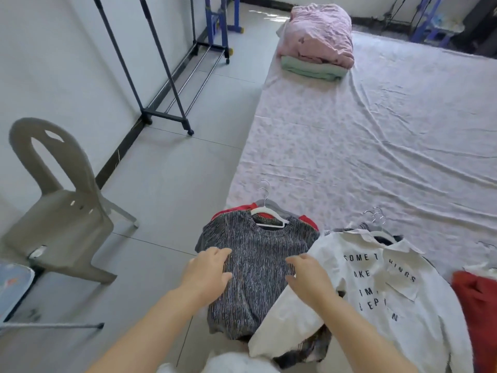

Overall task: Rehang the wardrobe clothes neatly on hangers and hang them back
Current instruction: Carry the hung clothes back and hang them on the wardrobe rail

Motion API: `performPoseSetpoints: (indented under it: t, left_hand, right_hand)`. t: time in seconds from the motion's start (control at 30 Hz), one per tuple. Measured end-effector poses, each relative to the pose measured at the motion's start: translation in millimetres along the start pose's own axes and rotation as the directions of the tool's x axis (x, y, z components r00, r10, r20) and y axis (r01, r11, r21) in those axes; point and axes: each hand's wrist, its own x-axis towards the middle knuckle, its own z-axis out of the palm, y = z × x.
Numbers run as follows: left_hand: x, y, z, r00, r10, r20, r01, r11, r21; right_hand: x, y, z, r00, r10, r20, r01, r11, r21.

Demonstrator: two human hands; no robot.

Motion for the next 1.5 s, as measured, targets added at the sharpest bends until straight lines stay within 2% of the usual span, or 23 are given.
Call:
performPoseSetpoints:
  t: [0.23, 0.37, 0.57, 0.8, 0.87, 0.97, 1.13, 1.27, 1.4, 1.5]
  left_hand:
    - [104, 4, -3, 0.992, -0.124, 0.037, 0.125, 0.991, -0.047]
    - [140, 0, 10, 0.981, -0.184, 0.062, 0.188, 0.979, -0.083]
    - [162, -16, 32, 0.961, -0.250, 0.115, 0.261, 0.961, -0.092]
    - [164, -25, 40, 0.947, -0.291, 0.134, 0.305, 0.948, -0.094]
    - [163, -23, 39, 0.950, -0.287, 0.120, 0.299, 0.950, -0.094]
    - [155, -17, 33, 0.959, -0.270, 0.087, 0.278, 0.955, -0.103]
    - [125, -4, 18, 0.967, -0.254, -0.005, 0.250, 0.956, -0.157]
    - [79, -3, 8, 0.963, -0.241, -0.118, 0.216, 0.956, -0.198]
    - [14, -9, 3, 0.915, -0.242, -0.323, 0.156, 0.951, -0.268]
    - [-50, -13, -6, 0.826, -0.225, -0.516, 0.107, 0.963, -0.248]
  right_hand:
    - [152, 13, -11, 0.987, 0.013, 0.163, -0.017, 1.000, 0.019]
    - [220, 15, -1, 0.979, 0.016, 0.201, -0.023, 0.999, 0.037]
    - [276, 16, 27, 0.980, 0.025, 0.198, -0.040, 0.996, 0.073]
    - [294, 18, 49, 0.994, 0.041, 0.105, -0.053, 0.992, 0.112]
    - [294, 17, 46, 0.996, 0.061, 0.067, -0.071, 0.987, 0.145]
    - [284, 13, 34, 0.994, 0.047, 0.101, -0.065, 0.982, 0.178]
    - [226, -4, 13, 0.991, -0.130, 0.045, 0.118, 0.970, 0.214]
    - [161, -33, -4, 0.965, -0.250, -0.076, 0.261, 0.931, 0.256]
    - [88, -77, -25, 0.903, -0.410, -0.126, 0.429, 0.866, 0.257]
    - [25, -116, -35, 0.843, -0.528, -0.102, 0.537, 0.818, 0.207]
